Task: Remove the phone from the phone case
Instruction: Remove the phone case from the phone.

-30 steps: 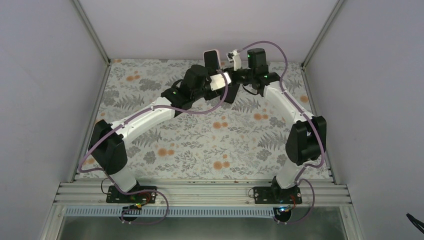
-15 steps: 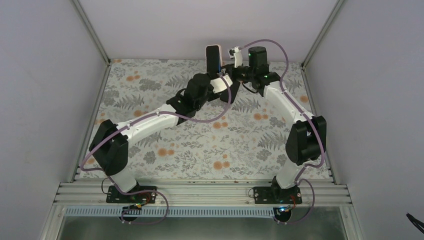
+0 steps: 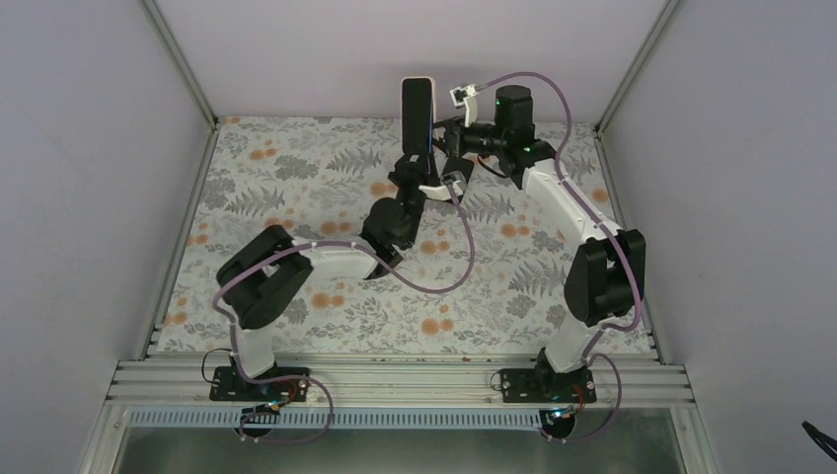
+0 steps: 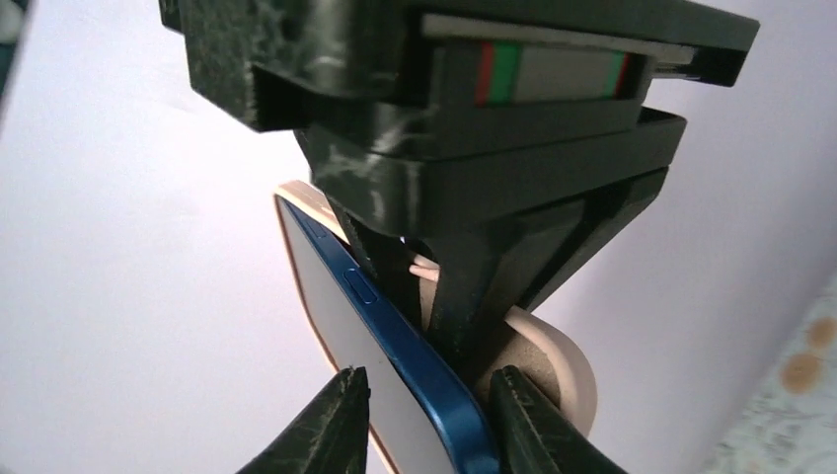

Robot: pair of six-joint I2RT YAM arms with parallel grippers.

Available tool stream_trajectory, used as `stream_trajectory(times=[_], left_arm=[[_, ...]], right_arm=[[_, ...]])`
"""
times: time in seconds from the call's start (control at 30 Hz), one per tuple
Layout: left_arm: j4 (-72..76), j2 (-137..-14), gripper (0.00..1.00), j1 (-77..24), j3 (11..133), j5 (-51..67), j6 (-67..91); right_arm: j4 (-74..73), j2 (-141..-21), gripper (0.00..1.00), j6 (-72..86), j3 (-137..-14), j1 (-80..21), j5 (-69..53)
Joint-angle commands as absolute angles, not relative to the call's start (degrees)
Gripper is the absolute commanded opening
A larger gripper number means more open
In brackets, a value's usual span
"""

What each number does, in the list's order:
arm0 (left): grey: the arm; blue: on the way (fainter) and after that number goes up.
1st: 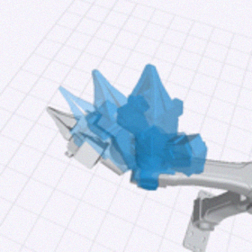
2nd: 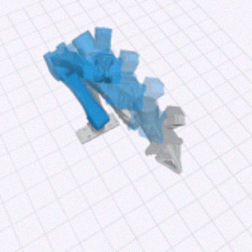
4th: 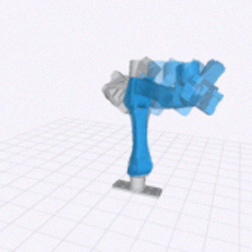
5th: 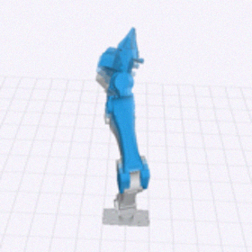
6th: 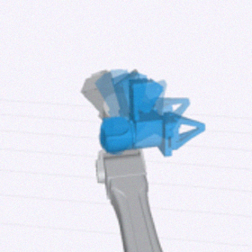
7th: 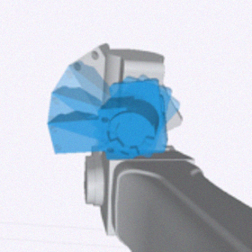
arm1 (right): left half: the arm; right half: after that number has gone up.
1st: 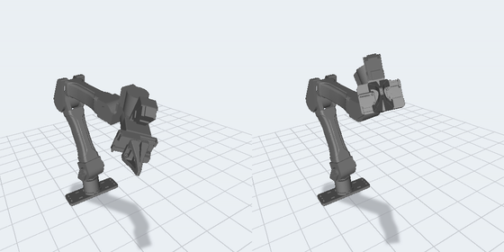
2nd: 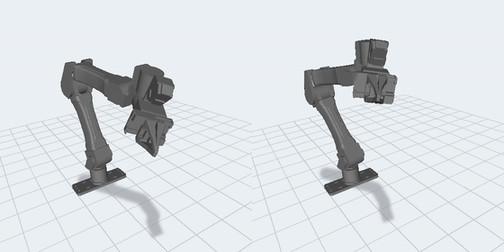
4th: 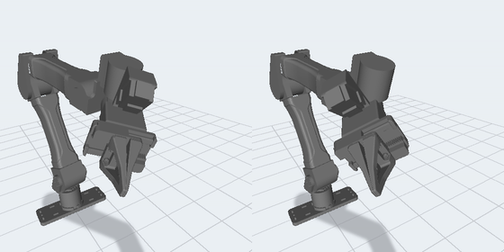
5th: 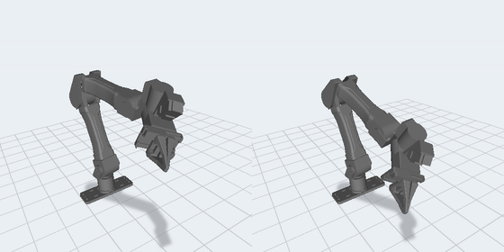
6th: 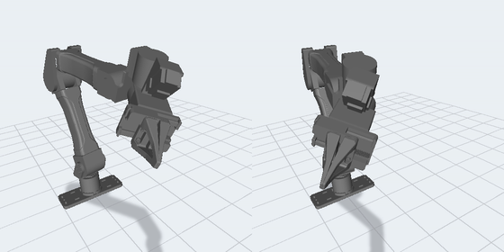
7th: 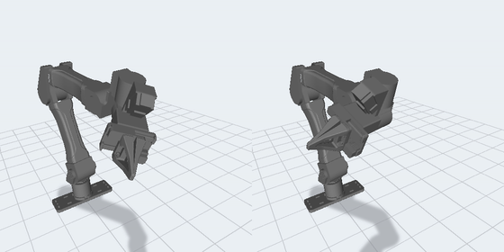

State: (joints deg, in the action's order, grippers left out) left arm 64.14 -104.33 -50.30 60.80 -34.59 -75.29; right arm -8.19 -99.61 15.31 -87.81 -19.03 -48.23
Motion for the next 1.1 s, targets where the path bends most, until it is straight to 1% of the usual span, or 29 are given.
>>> stream_trajectory(times=[0.0, 0.2, 0.33, 0.43, 0.5, 0.53, 0.63, 0.7, 0.8, 0.87, 0.97, 1.07], left_arm=[[96.6, -108.3, 0.30, -47.3, 62.6, -42.1, -94.3], [100.3, -111.0, 0.21, -47.1, 64.4, -41.2, -97.2], [102.3, -111.4, 0.13, -47.1, 65.3, -40.3, -99.1], [103.3, -112.0, 0.08, -47.2, 66.0, -40.2, -100.4], [103.5, -111.8, 0.03, -47.4, 66.0, -40.4, -100.6], [103.4, -111.2, 0.02, -47.6, 65.7, -40.5, -100.5], [103.0, -109.2, 0.02, -48.7, 64.3, -40.6, -99.9], [101.4, -106.9, 0.02, -49.6, 62.6, -40.7, -98.8], [96.3, -101.7, 0.02, -50.4, 58.3, -41.1, -95.1], [90.4, -97.0, 0.02, -50.8, 53.4, -39.8, -91.1], [80.7, -90.0, 0.02, -50.9, 48.5, -39.5, -86.6], [73.7, -84.6, 0.02, -50.9, 43.9, -39.0, -84.9]], right_arm=[[-15.0, -99.9, 0.03, 14.2, -85.9, -19.5, -62.9], [-15.5, -99.0, 0.03, 12.8, -85.0, -19.5, -64.6], [-14.8, -98.4, 0.03, 12.7, -83.5, -19.5, -64.4], [-14.4, -98.6, 0.03, 12.7, -82.9, -19.4, -63.1], [-15.0, -99.0, 0.03, 12.0, -83.3, -19.3, -61.0], [-15.5, -99.2, 0.03, 11.6, -83.7, -19.2, -59.6], [-21.2, -101.0, 0.03, 7.1, -87.4, -19.2, -52.3], [-27.5, -103.5, 0.03, 2.9, -91.0, -19.0, -44.7], [-29.8, -105.2, 0.03, -0.1, -92.4, -17.9, -32.7], [-30.5, -105.8, 0.03, -2.0, -92.0, -16.9, -25.0], [-31.8, -106.3, 0.03, -4.8, -92.0, -15.2, -17.5], [-31.6, -105.1, 0.03, -6.8, -90.7, -13.0, -16.2]])
